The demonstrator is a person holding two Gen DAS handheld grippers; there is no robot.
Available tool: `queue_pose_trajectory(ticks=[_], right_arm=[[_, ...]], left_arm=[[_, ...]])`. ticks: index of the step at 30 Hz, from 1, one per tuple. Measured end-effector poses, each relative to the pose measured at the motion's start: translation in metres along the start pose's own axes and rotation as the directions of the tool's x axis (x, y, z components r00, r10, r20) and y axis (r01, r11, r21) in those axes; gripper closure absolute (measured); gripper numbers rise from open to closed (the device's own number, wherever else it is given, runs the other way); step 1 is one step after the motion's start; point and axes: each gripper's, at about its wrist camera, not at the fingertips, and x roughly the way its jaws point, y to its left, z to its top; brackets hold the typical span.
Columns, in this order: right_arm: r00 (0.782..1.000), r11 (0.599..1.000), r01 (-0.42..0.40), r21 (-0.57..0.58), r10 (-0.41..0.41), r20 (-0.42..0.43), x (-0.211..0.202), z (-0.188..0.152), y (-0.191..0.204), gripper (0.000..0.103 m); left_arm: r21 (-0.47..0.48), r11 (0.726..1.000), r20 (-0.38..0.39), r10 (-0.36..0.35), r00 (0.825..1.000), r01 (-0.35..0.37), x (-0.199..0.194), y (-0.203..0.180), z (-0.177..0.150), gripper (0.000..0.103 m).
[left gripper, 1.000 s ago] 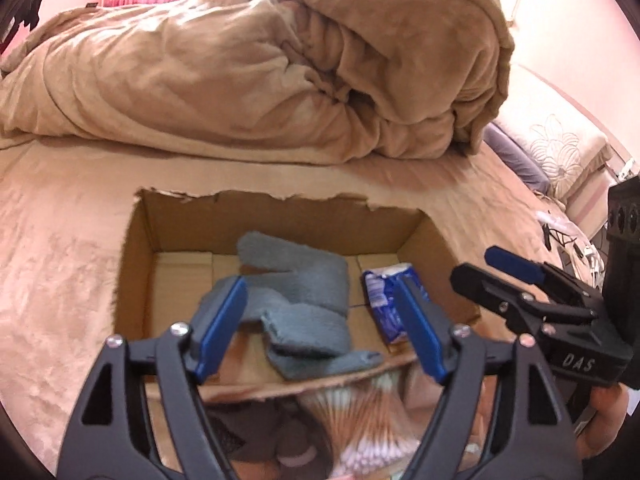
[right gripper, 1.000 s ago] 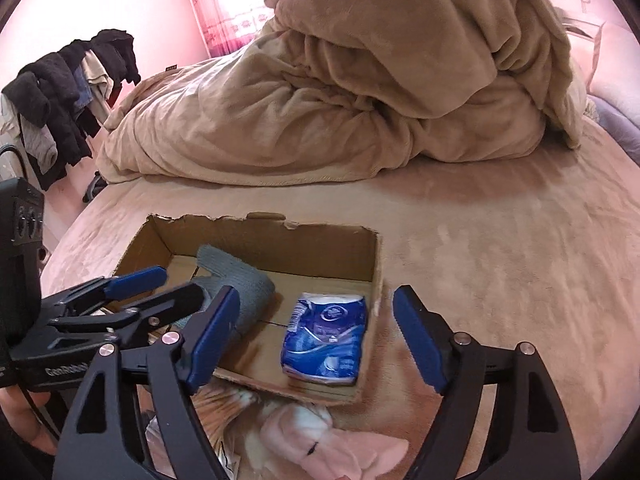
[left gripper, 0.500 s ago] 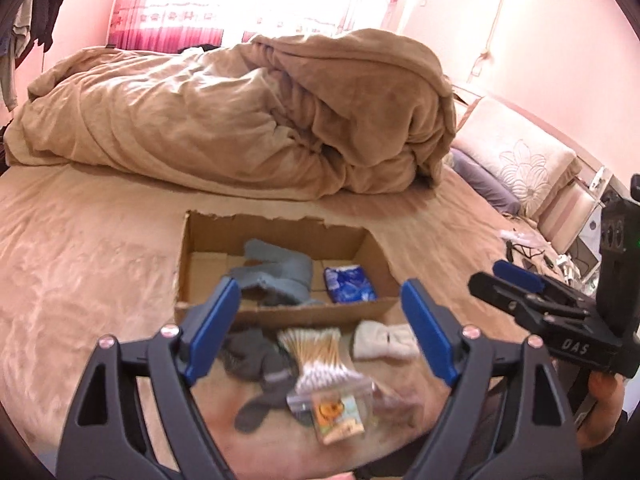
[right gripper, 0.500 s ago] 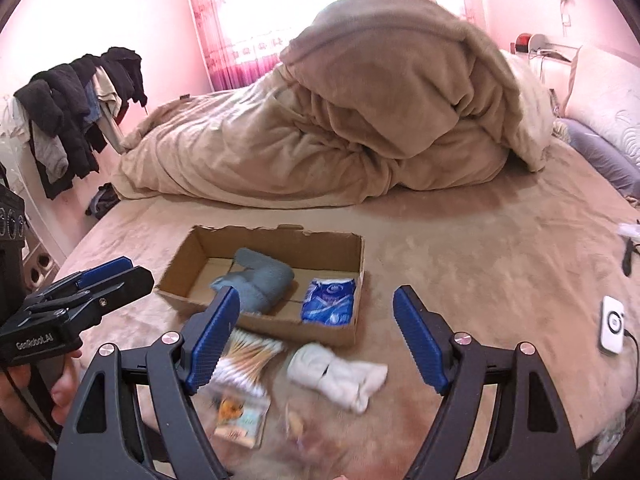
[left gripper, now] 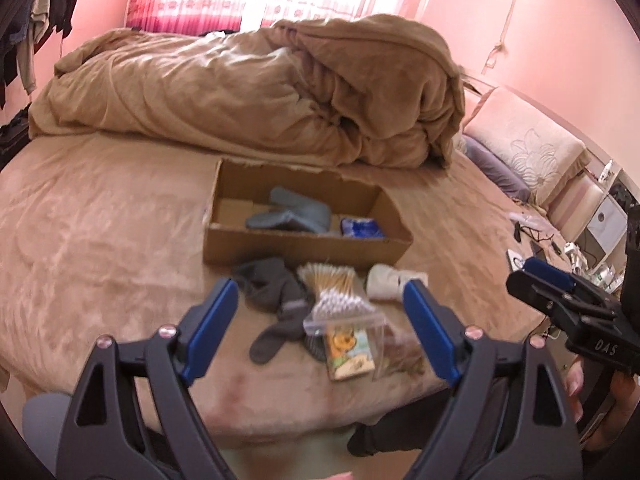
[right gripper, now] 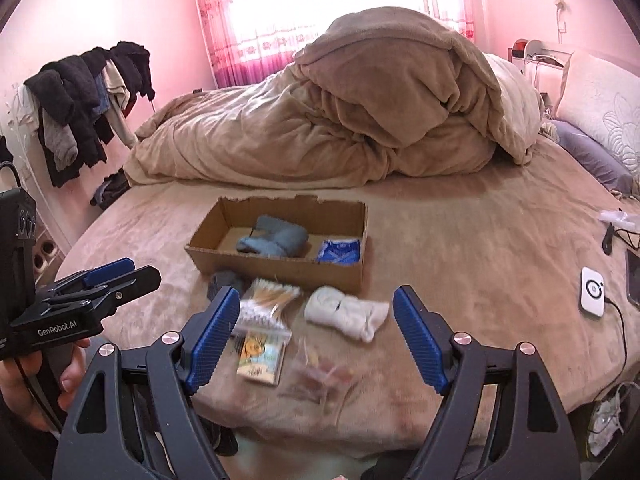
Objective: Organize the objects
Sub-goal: 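Grasp the cartoon tissue pack with the left gripper while the right grasps the candy bag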
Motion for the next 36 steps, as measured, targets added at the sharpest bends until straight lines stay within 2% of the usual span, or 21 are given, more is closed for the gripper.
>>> queue_pose_trajectory(ticks=[13, 25, 36], right_arm=[[0.996, 1.0, 0.007, 0.017, -0.005, -0.088, 0.021, -0.036, -0.005, 0.021], [0.984, 1.0, -0.006, 0.03, 0.011, -0.179, 0.067, -0.059, -0.011, 0.021], [0.97, 0.998, -0.024, 0.063, 0.038, -0.239, 0.1, -0.072, -0.021, 0.021]], left_arm=[[0.003, 1.0, -0.081, 0.013, 0.997, -0.013, 0.025, -0.006, -0.032, 0.017], [0.047, 0.999, -0.16, 0.02, 0.987, -0.013, 0.061, -0.019, -0.054, 0.017], [0.05, 0.998, -0.213, 0.039, 0.976, -0.029, 0.089, -0.012, -0.069, 0.017]])
